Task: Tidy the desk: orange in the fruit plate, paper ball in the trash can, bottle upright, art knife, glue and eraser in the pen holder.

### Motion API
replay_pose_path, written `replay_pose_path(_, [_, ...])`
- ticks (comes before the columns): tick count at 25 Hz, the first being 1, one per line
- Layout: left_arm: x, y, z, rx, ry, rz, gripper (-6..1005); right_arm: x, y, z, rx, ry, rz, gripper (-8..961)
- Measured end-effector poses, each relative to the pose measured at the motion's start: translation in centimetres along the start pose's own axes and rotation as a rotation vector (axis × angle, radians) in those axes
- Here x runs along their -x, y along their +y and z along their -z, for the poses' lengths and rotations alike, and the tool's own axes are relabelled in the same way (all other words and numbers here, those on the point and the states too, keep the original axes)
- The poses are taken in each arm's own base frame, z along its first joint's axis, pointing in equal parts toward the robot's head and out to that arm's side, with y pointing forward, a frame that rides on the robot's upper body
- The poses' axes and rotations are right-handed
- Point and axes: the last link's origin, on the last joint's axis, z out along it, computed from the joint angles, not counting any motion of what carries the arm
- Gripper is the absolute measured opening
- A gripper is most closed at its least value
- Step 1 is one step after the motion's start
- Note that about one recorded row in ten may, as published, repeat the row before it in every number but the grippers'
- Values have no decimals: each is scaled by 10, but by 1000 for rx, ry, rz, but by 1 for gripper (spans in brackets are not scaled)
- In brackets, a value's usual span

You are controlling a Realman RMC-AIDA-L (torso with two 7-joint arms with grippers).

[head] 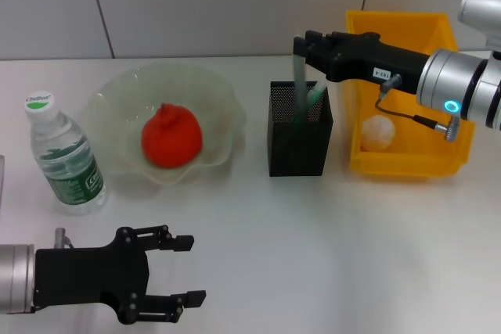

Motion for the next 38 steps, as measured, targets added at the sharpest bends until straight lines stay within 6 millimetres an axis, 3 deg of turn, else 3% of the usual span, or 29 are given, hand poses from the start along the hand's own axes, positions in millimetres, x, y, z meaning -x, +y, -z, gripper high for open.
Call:
replay_pose_path(8, [-1,-1,1,-4,3,-1,785,-4,-1,2,-6,15,9,402])
replay_pose_path(13, [-1,-2,2,-11,8,1,785,5,-4,10,-20,-76,-48,515])
replay_pose_path(17, [-1,-2,3,-17,15,4,785,15,0,27,24,-201,-78,597])
replay_pose_path(23, [-3,-1,1,-13,33,18,785,22,30,60,234,-310,23,691])
replay_pose_path(24, [-3,-1,1,-13,33,18,785,18,37,74,292,-317,36,703])
replay_pose_path(28, [-13,3,4,-15,140,35,785,7,45,93,373,-286,61,750])
replay_pose_path(29, [-16,4,4,-12,178,40,785,-5,49,103,425,-227,80,762])
replay_pose_path(31, [-17,6,5,-10,207,45,785,-12,51,107,451,-184,88,785])
replay_pose_path(34, [-19,8,4,-12,240,52,785,-40,58,119,546,-11,129,786])
replay_pose_path(38, [-15,12,-1,-5,251,70,785,-57,61,122,570,77,169,785])
